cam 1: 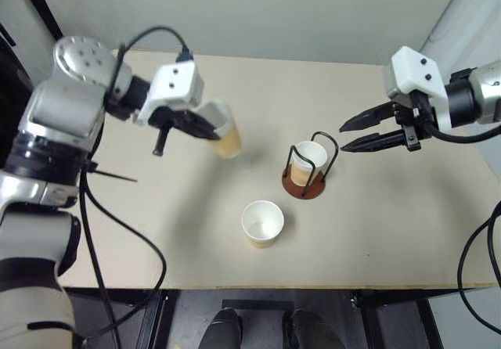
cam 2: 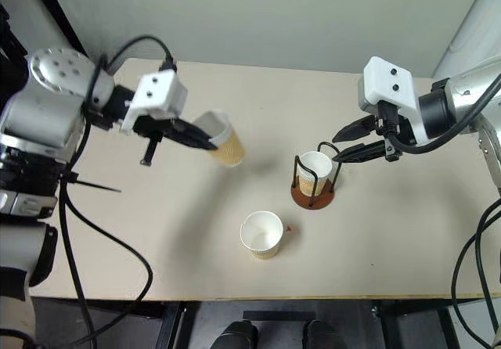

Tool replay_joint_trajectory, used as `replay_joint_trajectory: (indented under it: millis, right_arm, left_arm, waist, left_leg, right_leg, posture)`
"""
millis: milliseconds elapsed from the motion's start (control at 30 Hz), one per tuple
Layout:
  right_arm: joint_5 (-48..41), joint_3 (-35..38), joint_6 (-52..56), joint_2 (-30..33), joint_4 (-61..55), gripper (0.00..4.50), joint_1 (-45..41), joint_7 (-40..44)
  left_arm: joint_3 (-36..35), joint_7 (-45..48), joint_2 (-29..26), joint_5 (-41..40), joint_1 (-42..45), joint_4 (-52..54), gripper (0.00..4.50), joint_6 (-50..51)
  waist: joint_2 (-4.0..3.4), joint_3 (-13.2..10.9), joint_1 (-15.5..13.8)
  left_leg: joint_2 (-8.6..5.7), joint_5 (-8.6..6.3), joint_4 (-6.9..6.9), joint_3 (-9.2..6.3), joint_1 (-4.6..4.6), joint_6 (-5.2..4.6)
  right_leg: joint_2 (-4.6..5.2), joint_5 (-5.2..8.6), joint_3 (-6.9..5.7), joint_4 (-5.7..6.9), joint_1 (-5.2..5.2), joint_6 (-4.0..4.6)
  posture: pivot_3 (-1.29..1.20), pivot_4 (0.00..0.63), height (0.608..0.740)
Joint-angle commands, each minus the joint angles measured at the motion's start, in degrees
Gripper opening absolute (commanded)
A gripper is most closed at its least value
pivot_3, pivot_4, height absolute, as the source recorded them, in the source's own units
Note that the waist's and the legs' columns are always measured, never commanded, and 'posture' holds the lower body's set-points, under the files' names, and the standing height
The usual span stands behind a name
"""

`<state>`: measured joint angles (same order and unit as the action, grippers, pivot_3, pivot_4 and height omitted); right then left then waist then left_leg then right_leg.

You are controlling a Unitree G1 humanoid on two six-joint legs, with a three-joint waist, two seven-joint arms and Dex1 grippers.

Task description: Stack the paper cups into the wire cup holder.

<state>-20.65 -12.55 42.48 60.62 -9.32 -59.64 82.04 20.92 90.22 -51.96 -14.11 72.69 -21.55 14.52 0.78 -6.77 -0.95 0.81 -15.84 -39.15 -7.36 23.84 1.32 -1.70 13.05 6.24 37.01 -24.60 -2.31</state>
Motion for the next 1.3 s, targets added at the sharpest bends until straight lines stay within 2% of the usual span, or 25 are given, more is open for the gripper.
replay_joint_trajectory:
  millis: [33,200,367,467,633,800,1000,1300]
  right_arm:
    - [1.7,1.5,-2.0,1.5,0.1,1.65,1.2,-0.5]
    - [1.6,3.9,-1.4,2.5,-1.5,1.65,4.6,-2.4]
    - [-0.2,7.5,2.1,4.2,-6.1,1.65,8.3,-5.1]
    - [-1.5,9.8,4.5,5.6,-8.9,2.18,10.4,-6.6]
    - [-3.3,13.4,7.7,7.3,-13.0,3.85,12.4,-9.7]
    - [-5.8,17.6,11.4,9.7,-16.7,3.85,14.6,-11.8]
    - [-8.4,21.4,14.1,11.2,-19.9,3.85,18.7,-14.5]
    - [-11.3,24.2,14.9,11.8,-21.4,3.85,21.8,-17.5]
  left_arm:
    - [0.0,2.3,2.8,-3.2,6.0,-3.5,0.04,1.5]
    - [3.0,2.3,8.4,-6.9,12.0,-7.3,0.04,1.7]
    - [9.7,2.3,12.0,-8.4,14.2,-9.8,0.04,-2.5]
    - [13.0,2.3,13.6,-9.0,15.0,-11.8,0.0,-5.7]
    - [16.7,2.3,16.1,-10.3,16.7,-15.7,0.0,-10.1]
    - [18.6,2.3,20.4,-10.5,20.6,-22.3,0.0,-15.0]
    - [18.3,2.3,22.9,-11.9,25.7,-28.7,0.0,-17.6]
    - [19.8,2.3,28.0,-8.2,23.2,-33.9,0.0,-21.4]
  waist:
    - [0.0,0.0,0.0]
    - [-0.01,0.0,-0.1]
    - [-0.03,0.0,-0.1]
    - [-0.03,0.0,-0.3]
    - [-0.04,0.0,-0.5]
    - [-0.09,-0.1,-1.2]
    - [-0.17,-0.1,-1.5]
    - [-0.39,-0.2,-2.1]
  left_leg:
    - [0.0,0.0,0.01,0.0,0.01,0.0]
    - [0.0,0.03,-0.02,0.03,0.18,0.02]
    - [-0.06,0.06,-0.02,0.13,0.22,0.09]
    - [-0.08,0.06,-0.04,0.17,0.24,0.09]
    - [-0.11,0.03,-0.13,0.21,0.29,0.04]
    - [-0.17,-0.04,-0.4,0.21,0.4,-0.08]
    - [-0.42,-0.24,-0.92,0.27,0.67,-0.4]
    - [-0.96,-0.36,-1.22,0.36,0.78,-0.81]
  right_leg:
    - [0.02,-0.01,0.04,0.0,-0.02,-0.01]
    - [0.08,-0.03,0.06,-0.08,-0.1,-0.08]
    - [0.16,0.09,0.15,-0.1,-0.11,-0.29]
    - [0.23,0.13,0.19,-0.11,-0.11,-0.36]
    - [0.31,0.12,0.26,-0.13,-0.11,-0.51]
    - [0.37,0.13,0.28,-0.09,-0.1,-0.67]
    - [0.58,0.16,0.25,-0.07,-0.12,-0.95]
    - [1.11,0.34,0.39,-0.07,-0.01,-1.54]
  posture:
    - [0.0,0.15,0.74]
    - [0.0,0.15,0.74]
    - [0.0,0.15,0.74]
    - [0.0,0.15,0.74]
    - [0.0,0.15,0.74]
    - [0.0,0.15,0.74]
    - [0.0,0.15,0.74]
    - [0.0,0.15,0.74]
